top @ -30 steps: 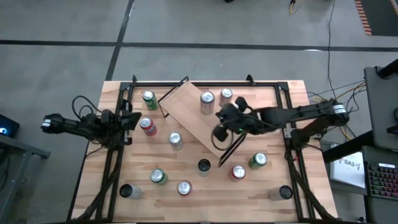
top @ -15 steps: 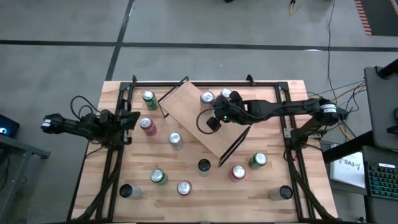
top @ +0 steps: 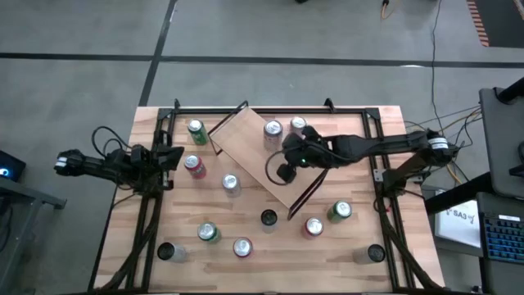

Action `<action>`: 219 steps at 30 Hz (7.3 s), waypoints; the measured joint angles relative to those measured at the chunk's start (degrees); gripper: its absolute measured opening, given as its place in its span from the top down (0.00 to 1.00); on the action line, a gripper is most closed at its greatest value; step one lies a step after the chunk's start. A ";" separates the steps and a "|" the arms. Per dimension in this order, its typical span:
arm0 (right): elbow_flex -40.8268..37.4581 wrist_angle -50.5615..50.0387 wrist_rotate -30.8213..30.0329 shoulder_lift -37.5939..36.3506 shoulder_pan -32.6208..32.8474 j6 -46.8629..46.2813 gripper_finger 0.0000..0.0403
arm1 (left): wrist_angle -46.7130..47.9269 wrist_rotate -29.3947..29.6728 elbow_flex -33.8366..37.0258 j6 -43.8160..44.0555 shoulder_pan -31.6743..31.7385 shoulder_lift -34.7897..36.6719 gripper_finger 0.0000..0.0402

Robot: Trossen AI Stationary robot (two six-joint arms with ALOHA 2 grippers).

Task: Place canned beverage on shelf
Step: Put the middle right silver soda can on the shelf, then put the top blue soda can on the shelf

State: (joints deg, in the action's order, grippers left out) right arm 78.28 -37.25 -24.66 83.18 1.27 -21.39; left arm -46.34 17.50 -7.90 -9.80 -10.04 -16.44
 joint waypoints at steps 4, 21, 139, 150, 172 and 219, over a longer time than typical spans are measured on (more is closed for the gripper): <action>0.00 6.84 0.08 -0.70 3.53 4.81 0.98 | -0.43 0.04 0.00 -0.02 0.00 0.08 1.00; -0.21 11.88 0.19 -0.73 8.35 9.53 0.98 | -0.73 0.07 -0.76 -1.49 0.02 -0.08 1.00; -3.29 -1.36 6.64 -5.95 18.77 -14.03 0.98 | -8.33 -4.50 -0.72 11.09 0.00 -15.52 1.00; 3.31 -15.22 6.64 -5.99 17.80 -14.70 0.98 | -8.60 -5.01 -0.72 18.57 -0.02 -21.17 1.00; 4.51 -20.04 6.67 -6.04 17.84 3.76 0.98 | -8.12 -5.07 -7.07 31.62 -2.39 -38.22 1.00; -2.93 -23.87 6.46 -6.74 29.03 -9.16 0.98 | 68.02 -9.08 -40.79 48.94 -14.23 -45.69 1.00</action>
State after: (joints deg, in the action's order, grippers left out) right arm 75.35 -61.12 -18.20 76.44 30.31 -30.56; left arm 21.68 8.41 -48.69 39.13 -24.27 -62.13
